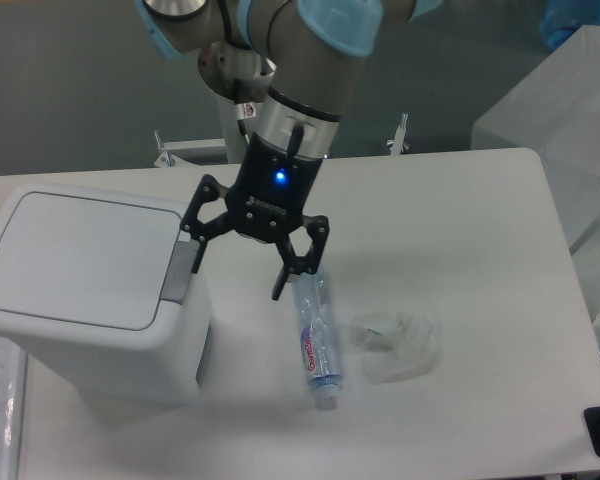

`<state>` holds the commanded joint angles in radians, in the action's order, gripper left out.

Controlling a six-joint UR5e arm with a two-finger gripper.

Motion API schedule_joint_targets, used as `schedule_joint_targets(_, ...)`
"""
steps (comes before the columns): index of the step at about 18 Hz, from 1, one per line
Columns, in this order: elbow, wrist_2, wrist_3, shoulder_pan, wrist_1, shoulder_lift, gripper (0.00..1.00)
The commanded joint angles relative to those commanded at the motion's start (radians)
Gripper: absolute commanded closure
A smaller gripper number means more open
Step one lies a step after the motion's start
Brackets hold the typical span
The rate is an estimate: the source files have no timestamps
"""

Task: Open the trash can
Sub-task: 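Lower the gripper finger onto the lid's grey tab, then push the grey tab so the trash can lid flips open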

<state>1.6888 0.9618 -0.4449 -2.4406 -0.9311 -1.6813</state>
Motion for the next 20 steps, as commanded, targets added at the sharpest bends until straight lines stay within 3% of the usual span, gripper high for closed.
schedule_joint_targets(20, -0.011, -0.002, 0.017, 0.011, -0.002, -0.021, 0.00)
